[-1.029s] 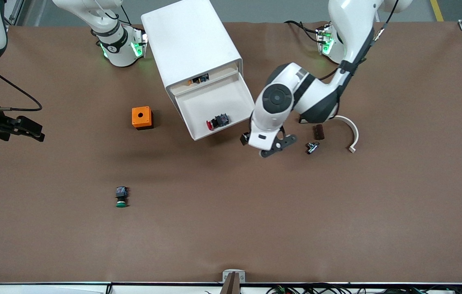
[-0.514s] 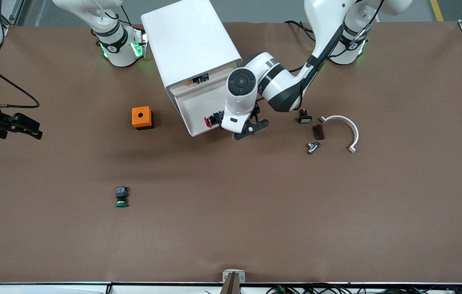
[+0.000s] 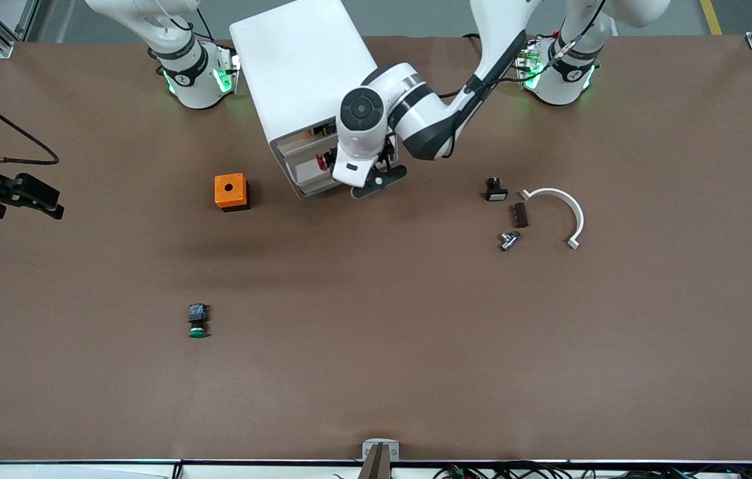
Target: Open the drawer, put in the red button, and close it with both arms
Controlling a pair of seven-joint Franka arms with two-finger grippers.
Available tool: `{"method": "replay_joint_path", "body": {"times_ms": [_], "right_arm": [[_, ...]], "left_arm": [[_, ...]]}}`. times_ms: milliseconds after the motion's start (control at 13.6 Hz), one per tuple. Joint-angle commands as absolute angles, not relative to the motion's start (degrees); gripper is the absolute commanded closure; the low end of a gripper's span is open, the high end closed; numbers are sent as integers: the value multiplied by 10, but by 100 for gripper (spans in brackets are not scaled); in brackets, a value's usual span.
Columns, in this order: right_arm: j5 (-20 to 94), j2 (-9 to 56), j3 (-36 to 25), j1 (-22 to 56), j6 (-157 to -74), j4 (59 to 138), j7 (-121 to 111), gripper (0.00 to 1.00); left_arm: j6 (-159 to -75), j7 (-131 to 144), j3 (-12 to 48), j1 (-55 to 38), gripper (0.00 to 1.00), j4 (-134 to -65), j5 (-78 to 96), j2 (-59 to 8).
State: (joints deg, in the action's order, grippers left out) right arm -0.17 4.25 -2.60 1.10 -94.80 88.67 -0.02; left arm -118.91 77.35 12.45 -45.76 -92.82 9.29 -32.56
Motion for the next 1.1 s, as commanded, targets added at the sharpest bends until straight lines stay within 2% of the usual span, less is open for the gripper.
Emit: {"method": "replay_joint_path", "body": {"times_ms": [0,441,661,1029], "right_arm": [[-4,29,-15,-4,-951,898,2,0],[-4,28,-16,0,-949,899,2,0],[-4,28,-16,0,-949,899,2,0],[-4,28,-16,-1,-950,899,2,0]], "left_arm": [[-1184,777,127,-460,0,-918,123,-339],[-1179,771,126,-443,0,-908,126,-330],[-1170,766,117,-375,0,-895,84,-313],[-1146,763,118,-233,0,-887,-36,-243]]}}
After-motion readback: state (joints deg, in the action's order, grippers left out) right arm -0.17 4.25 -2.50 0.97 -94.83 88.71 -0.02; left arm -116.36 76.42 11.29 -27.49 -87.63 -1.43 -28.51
